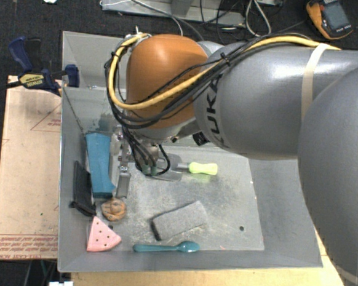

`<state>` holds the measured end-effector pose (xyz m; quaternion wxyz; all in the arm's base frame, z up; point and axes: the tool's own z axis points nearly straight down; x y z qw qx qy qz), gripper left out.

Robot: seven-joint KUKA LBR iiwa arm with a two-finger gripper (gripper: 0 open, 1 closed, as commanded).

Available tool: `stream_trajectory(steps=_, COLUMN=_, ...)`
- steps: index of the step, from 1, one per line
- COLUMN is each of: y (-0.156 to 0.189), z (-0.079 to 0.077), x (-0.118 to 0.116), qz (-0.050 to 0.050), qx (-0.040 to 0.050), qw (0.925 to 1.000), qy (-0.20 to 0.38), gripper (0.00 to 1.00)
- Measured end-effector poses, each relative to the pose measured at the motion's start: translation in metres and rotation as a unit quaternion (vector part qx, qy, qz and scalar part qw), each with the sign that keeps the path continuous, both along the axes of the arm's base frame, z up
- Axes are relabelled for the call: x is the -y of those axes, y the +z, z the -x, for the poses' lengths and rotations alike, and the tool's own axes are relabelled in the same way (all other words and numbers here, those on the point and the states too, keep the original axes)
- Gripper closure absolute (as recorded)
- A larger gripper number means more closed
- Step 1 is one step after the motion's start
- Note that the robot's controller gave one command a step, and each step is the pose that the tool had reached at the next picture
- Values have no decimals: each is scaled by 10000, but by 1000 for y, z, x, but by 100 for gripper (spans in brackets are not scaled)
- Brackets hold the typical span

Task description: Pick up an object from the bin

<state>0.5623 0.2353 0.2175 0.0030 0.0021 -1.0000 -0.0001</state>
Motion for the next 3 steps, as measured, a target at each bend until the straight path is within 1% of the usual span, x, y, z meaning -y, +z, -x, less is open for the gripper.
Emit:
stream_trajectory(steps=1, y=4, z=-2, x=1, qz=-7, qx=34, qw=10000, qy=-18, gripper=0)
stream_trajectory(steps=2, y=79, z=-8, x=24, qz=-7, qx=30, qw=9997, qy=222, gripper=0)
stream_trajectory(steps=3, y=74, z=35, x=48, qz=8, qx=-26, qw=9997, qy=-229, gripper=0)
